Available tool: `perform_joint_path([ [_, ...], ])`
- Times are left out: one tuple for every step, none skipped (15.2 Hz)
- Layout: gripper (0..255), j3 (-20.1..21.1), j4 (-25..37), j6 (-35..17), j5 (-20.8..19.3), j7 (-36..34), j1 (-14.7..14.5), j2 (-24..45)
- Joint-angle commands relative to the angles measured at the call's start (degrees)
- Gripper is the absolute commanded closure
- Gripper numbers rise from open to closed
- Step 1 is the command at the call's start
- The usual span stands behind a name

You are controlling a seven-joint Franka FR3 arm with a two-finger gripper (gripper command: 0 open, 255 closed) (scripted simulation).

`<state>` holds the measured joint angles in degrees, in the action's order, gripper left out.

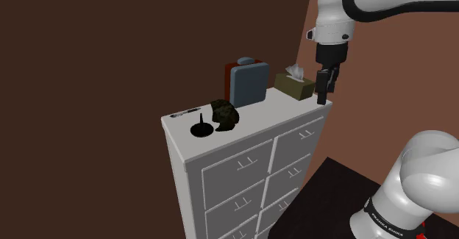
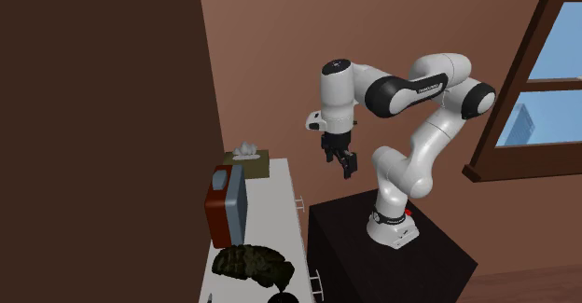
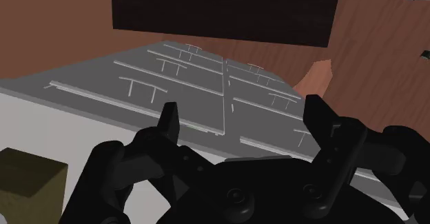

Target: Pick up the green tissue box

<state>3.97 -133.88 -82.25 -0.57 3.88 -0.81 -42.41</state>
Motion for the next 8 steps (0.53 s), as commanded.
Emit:
perform_joint_path([
  [0, 0.0, 0.0, 0.0, 0.0, 0.0, 0.0, 0.0],
  [0, -0.92, -0.19, -0.99, -1.49, 1.99, 0.15, 0.47],
  [0, -1.83, -0.32, -2.04, -2.96, 3.94, 0.3, 1.02],
  [0, -2.74, -0.38, -3.13, -4.39, 5.87, 0.47, 1.64],
  [0, -3.65, -0.38, -4.26, -5.78, 7.77, 0.62, 2.32],
  [0, -4.55, -0.3, -5.42, -7.14, 9.63, 0.78, 3.07],
  [0, -5.44, -0.15, -6.62, -8.45, 11.47, 0.94, 3.9],
  [0, -6.32, 0.07, -7.86, -9.71, 13.28, 1.1, 4.78],
])
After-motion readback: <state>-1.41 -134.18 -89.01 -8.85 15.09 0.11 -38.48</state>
